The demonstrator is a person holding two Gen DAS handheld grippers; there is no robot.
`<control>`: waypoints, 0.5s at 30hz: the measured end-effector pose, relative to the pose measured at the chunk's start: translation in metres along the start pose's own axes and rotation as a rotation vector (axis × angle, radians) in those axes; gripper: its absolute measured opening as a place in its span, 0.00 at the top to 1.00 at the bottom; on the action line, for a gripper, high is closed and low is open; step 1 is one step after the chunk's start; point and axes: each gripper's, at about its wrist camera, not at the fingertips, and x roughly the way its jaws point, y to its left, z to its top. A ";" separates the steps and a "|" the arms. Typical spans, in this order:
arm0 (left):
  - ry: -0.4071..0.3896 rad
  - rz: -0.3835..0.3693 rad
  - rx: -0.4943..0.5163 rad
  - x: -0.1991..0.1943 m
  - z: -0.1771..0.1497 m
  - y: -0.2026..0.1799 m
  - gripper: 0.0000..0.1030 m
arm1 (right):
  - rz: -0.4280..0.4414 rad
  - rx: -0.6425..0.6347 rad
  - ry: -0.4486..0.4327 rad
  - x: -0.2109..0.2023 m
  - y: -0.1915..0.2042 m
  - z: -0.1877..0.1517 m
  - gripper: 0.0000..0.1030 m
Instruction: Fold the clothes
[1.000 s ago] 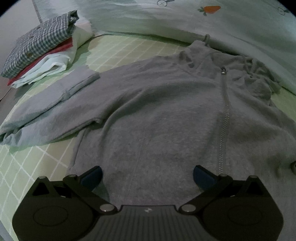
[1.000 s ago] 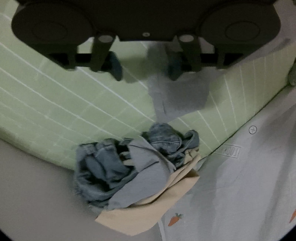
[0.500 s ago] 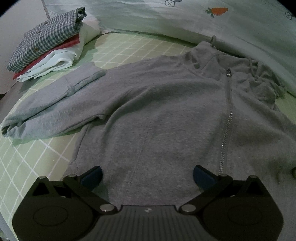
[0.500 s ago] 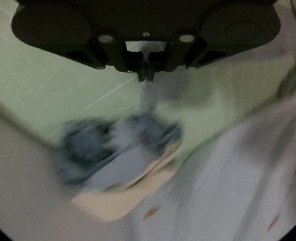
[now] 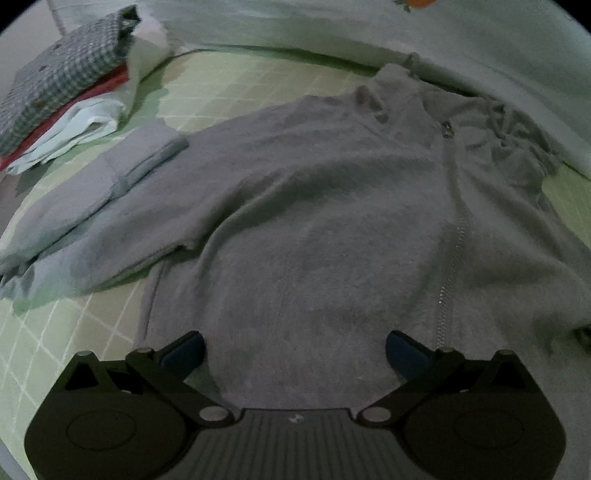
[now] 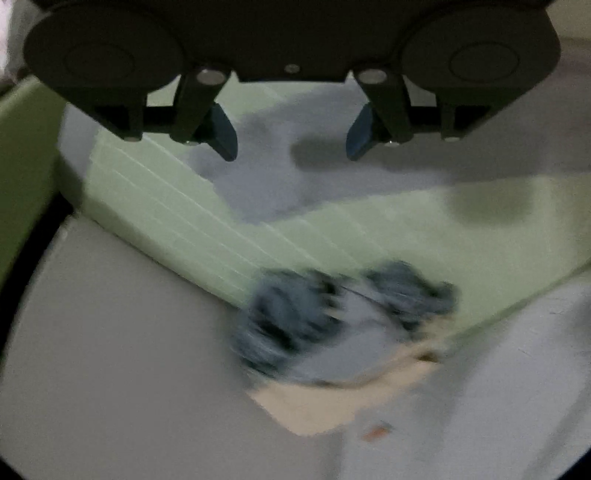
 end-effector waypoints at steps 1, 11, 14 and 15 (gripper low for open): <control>-0.006 -0.016 -0.003 -0.001 0.003 0.002 0.00 | 0.045 -0.035 -0.023 -0.004 0.014 0.004 0.35; -0.161 -0.196 0.001 0.000 0.092 0.008 0.10 | 0.690 -0.302 -0.038 -0.018 0.213 0.044 0.82; -0.162 -0.264 0.030 0.021 0.131 0.003 0.33 | 0.782 -0.351 -0.020 -0.015 0.280 0.059 0.81; -0.164 -0.275 0.046 0.030 0.144 -0.002 0.38 | 0.794 -0.369 -0.023 -0.011 0.299 0.064 0.80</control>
